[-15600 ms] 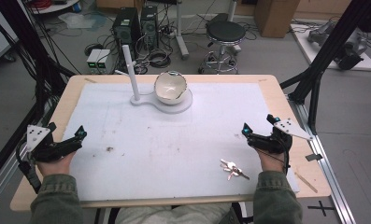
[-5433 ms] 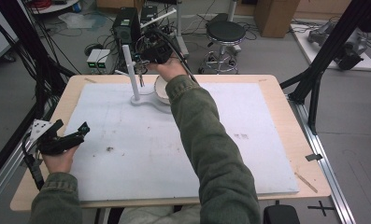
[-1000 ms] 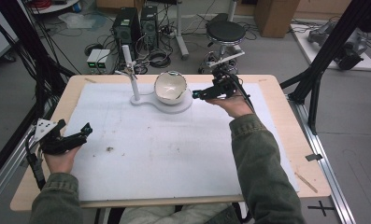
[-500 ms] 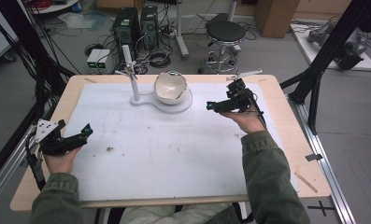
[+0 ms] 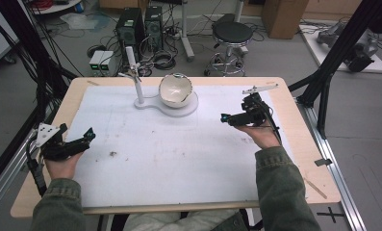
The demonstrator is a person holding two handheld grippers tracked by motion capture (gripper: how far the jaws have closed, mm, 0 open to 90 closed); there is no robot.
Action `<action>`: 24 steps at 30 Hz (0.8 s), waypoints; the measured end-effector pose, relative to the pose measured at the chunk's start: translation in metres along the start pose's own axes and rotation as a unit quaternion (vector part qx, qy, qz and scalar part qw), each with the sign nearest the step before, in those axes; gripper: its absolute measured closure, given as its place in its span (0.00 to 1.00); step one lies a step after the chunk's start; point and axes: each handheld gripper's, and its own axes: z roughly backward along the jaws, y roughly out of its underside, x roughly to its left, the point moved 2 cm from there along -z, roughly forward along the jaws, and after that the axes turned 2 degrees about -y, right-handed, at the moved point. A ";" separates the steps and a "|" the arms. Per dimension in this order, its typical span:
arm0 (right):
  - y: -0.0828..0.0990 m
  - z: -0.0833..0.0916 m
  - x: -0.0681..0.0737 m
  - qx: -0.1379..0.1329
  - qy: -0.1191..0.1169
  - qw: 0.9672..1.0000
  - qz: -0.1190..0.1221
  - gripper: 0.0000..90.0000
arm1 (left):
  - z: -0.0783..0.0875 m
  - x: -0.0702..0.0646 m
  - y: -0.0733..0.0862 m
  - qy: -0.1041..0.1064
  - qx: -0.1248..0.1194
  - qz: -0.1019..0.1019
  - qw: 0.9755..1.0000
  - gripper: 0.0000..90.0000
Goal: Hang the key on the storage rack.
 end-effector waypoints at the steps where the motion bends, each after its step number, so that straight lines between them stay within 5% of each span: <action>1: 0.002 0.000 -0.001 -0.001 0.002 1.000 -0.002 0.01 | 0.000 0.000 0.000 0.000 0.000 0.000 1.000 0.02; 17: 0.045 0.008 -0.008 0.002 0.044 0.999 -0.004 0.01 | 0.000 0.001 0.000 -0.002 0.000 0.003 1.000 0.02; 24: 0.062 0.007 -0.008 -0.020 0.065 0.998 -0.007 0.01 | -0.001 0.001 0.000 -0.001 0.001 0.004 1.000 0.02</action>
